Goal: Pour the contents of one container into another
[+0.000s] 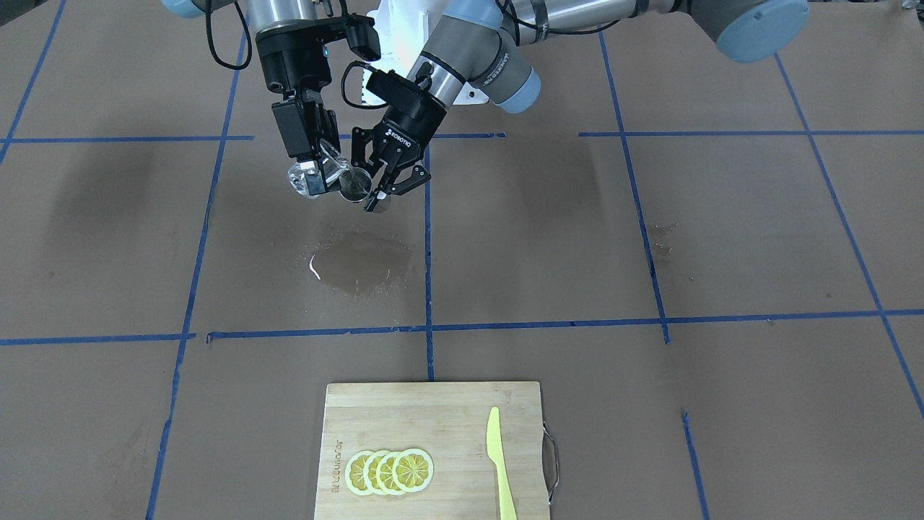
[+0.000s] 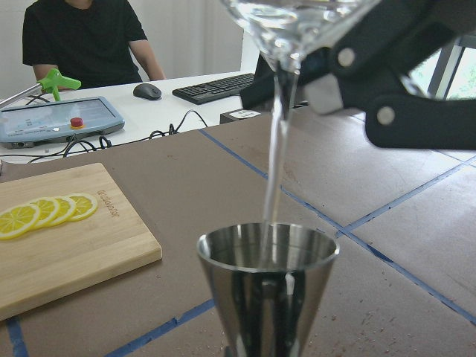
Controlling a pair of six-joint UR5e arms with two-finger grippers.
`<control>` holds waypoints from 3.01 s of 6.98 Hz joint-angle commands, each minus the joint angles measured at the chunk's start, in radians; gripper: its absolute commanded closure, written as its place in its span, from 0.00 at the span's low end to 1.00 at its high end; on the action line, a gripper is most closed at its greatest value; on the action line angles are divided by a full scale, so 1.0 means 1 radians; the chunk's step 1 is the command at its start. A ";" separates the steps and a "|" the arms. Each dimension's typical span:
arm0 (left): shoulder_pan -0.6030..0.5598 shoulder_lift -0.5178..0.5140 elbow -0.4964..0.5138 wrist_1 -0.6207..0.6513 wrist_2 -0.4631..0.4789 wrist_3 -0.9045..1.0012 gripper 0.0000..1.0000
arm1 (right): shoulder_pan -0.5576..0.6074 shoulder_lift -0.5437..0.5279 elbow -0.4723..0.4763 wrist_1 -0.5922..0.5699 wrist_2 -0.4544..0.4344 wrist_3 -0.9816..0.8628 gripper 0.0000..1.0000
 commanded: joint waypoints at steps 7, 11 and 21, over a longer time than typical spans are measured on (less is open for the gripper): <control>0.000 0.000 0.000 0.001 0.000 0.000 1.00 | -0.007 0.000 -0.001 0.010 -0.023 -0.036 1.00; -0.002 0.000 0.000 -0.012 0.002 0.000 1.00 | -0.016 -0.005 0.002 0.019 -0.015 0.155 1.00; -0.040 0.028 -0.026 -0.098 0.009 -0.012 1.00 | 0.107 -0.046 0.008 0.131 -0.001 0.869 1.00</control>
